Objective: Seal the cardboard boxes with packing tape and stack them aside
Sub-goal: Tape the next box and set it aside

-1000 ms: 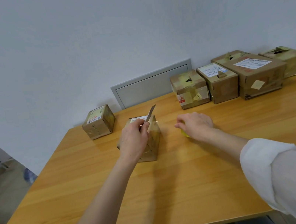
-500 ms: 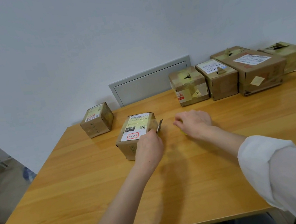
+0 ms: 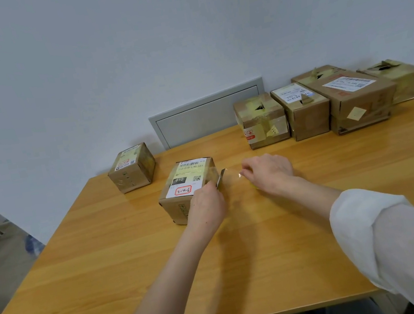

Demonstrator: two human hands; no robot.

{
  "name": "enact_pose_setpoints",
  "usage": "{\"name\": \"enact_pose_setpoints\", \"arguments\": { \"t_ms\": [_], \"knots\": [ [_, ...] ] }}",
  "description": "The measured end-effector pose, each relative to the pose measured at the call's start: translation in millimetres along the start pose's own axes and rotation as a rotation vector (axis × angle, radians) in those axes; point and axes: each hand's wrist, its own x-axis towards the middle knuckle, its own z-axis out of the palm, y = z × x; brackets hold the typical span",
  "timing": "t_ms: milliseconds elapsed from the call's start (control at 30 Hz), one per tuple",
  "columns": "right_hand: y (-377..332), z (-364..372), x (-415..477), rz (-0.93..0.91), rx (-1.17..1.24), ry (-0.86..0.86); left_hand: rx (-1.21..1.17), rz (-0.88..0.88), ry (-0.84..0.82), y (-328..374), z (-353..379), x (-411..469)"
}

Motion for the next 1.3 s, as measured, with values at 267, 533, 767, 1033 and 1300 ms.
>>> {"name": "enact_pose_setpoints", "arguments": {
  "t_ms": [267, 533, 767, 1033, 1300],
  "knots": [
    [0.1, 2.3, 0.5, -0.003, -0.012, 0.013, 0.038, -0.016, 0.023, -0.3, 5.4, 3.9],
    [-0.8, 4.1, 2.0, -0.012, -0.044, 0.019, 0.077, -0.017, -0.009, 2.1, 11.8, 4.6],
    [0.9, 3.8, 4.6, -0.013, -0.029, 0.023, 0.08, 0.006, 0.077, -0.7, 3.1, -1.6],
    [0.5, 4.8, 3.1, -0.005, -0.02, 0.041, 0.09, -0.023, 0.017, 3.5, -0.7, 4.3],
    [1.8, 6.5, 5.5, -0.002, -0.02, 0.048, 0.153, -0.01, 0.02, 9.8, -3.6, 9.2]
  ]
}}
